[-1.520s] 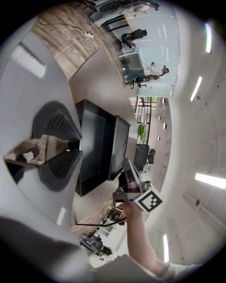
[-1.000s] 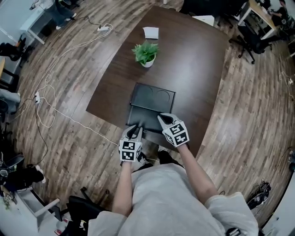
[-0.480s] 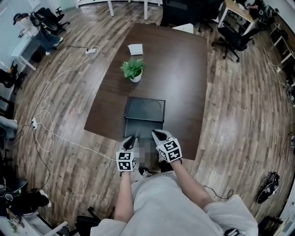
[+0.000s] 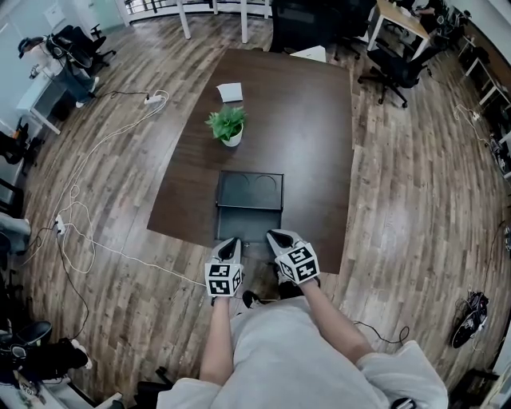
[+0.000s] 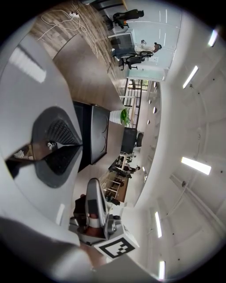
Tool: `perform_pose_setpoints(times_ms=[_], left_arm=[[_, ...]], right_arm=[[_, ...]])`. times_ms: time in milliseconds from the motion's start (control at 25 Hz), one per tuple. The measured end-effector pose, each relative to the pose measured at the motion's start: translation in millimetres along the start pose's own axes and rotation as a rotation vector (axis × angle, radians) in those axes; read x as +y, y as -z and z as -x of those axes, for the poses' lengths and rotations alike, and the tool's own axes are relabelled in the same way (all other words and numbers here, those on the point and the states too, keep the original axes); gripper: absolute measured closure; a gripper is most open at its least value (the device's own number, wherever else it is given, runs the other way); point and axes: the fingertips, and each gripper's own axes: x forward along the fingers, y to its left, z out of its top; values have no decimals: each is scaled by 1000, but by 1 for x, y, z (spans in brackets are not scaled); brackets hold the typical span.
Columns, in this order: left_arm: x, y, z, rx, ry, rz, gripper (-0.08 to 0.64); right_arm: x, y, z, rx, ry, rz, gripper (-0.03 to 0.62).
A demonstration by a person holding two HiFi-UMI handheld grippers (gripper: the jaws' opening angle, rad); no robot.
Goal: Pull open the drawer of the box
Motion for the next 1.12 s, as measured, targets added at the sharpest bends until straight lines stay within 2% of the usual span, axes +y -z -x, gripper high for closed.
perform_pose_setpoints(times_ms=[400, 1120], left_arm=[[6, -1, 10, 0, 6, 0, 506], [6, -2, 2, 1, 24, -1, 506]], right_arm=[[12, -3, -3, -10, -4, -12, 594], [3, 0, -3, 11, 16, -14, 594]])
